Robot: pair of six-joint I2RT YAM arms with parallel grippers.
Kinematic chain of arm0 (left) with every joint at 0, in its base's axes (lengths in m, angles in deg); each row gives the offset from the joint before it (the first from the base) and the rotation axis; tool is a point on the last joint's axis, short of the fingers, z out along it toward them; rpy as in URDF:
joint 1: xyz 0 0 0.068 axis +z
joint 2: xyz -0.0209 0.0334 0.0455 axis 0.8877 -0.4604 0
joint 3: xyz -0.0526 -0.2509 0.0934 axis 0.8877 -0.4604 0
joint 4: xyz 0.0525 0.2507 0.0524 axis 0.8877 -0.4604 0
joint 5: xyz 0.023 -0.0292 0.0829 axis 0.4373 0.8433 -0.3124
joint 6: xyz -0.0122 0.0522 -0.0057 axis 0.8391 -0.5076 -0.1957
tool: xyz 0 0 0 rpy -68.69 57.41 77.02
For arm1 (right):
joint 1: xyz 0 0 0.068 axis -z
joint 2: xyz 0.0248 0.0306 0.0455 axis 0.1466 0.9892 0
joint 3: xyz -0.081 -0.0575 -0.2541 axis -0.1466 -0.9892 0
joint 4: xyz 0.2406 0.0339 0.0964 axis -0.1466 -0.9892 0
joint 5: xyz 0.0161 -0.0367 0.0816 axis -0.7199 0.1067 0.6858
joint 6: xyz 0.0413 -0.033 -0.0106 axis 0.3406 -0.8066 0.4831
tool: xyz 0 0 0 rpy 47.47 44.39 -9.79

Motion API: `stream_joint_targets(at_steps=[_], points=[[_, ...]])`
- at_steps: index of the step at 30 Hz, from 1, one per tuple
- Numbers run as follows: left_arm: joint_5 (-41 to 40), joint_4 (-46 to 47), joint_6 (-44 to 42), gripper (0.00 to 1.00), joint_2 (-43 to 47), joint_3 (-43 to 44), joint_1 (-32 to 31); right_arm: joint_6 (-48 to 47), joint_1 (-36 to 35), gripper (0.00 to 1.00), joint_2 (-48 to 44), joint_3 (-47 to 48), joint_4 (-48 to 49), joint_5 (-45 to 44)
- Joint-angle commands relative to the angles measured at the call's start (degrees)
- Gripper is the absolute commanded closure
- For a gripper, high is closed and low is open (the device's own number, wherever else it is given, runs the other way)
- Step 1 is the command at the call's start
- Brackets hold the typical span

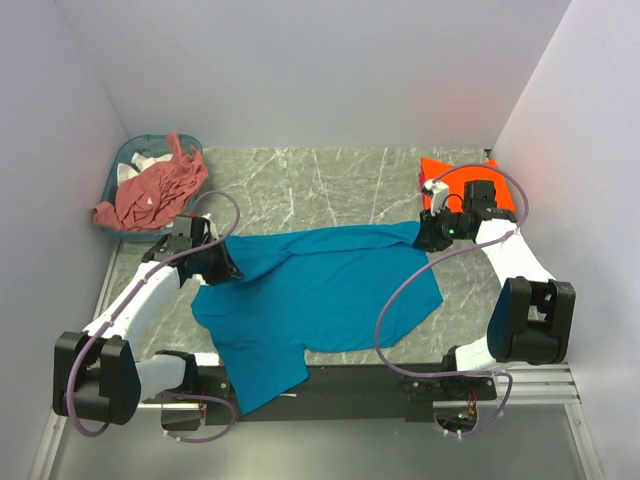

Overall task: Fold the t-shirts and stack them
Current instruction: Fold the tshirt

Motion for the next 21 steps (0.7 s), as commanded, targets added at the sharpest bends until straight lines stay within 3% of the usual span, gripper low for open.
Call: stream_joint_targets(at_steps=[1,10,16,17,19,21], points=[[0.1,-0.6,0.7,0.99,0.2,-0.1,-0.6,0.3,0.1,0.74,-1.9,0.2,0.4,1.2],[0.0,-1.8,0.2,0.93,-1.7,0.2,-1.2,0.1,0.2,0.74,-2.1,0.1,0.1,1.1],[-0.1,-3.5,-1.3,0.51,2.4,3.5,-1.7,0.0,0.1,0.74,-2.5,0.1,0.0,1.0],[-0.5,-3.5,-2.1,0.37,3.0,4.3,-2.1,0.2,0.1,0.74,-2.6,0.2,-0.1,1.0],[-1.8,-1.5,-3.3,0.28,2.9,7.1,-2.2,0.3,0.1,0.73,-2.6,0.2,0.2,1.2],[-2.6,-0.6,-4.9,0.27,-1.5,10.3,-2.2,0.5,0.1,0.73,-2.6,0.4,0.0,1.4]])
